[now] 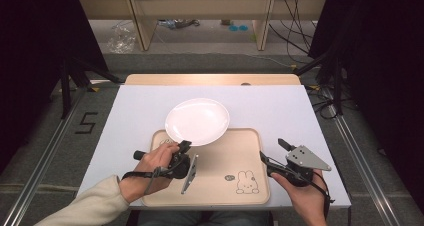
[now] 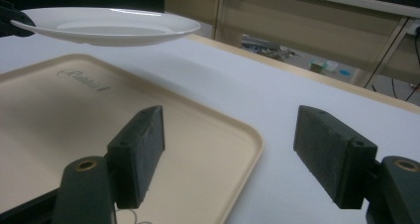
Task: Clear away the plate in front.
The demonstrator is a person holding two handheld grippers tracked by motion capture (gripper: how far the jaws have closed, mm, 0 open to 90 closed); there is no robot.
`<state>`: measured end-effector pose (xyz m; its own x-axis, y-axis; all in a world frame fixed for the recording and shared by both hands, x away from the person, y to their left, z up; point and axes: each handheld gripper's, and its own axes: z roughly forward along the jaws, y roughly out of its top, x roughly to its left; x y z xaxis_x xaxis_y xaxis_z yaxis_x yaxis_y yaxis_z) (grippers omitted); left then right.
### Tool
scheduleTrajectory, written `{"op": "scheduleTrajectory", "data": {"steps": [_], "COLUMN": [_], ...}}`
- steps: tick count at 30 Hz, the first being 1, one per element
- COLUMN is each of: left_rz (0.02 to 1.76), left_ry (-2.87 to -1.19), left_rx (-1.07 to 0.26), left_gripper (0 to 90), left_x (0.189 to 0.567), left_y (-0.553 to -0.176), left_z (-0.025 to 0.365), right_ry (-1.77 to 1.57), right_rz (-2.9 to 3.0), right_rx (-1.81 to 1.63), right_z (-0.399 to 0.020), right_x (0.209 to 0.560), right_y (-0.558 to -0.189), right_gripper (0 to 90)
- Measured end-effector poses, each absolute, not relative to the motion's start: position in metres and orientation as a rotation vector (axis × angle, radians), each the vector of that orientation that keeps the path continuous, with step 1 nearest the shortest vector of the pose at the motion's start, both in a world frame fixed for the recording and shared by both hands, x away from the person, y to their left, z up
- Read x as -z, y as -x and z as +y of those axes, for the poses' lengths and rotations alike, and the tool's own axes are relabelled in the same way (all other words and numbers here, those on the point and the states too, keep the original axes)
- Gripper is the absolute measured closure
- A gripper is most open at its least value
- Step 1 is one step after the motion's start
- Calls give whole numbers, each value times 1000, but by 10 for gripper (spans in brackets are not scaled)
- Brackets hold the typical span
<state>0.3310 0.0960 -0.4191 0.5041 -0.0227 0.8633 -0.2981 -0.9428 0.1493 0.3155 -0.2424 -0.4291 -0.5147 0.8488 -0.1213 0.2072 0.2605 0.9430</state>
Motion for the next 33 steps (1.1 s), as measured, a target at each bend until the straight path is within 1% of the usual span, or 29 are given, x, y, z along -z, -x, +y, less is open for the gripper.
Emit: {"op": "scheduleTrajectory", "data": {"steps": [7, 33], "left_rz": [-281, -328], "left_ry": [-2467, -2458], "left_rx": [-1418, -1365], "left_gripper": [870, 870], "left_x": [418, 420], "left_y": [-326, -305], "left_z": [97, 96], "right_ry": [-956, -959], "right_rz": [1886, 1882], "right_rx": [-1267, -1263], "right_z": [-243, -243], "right_x": [429, 429], "right_y": [-316, -315], "right_gripper": [290, 290]}}
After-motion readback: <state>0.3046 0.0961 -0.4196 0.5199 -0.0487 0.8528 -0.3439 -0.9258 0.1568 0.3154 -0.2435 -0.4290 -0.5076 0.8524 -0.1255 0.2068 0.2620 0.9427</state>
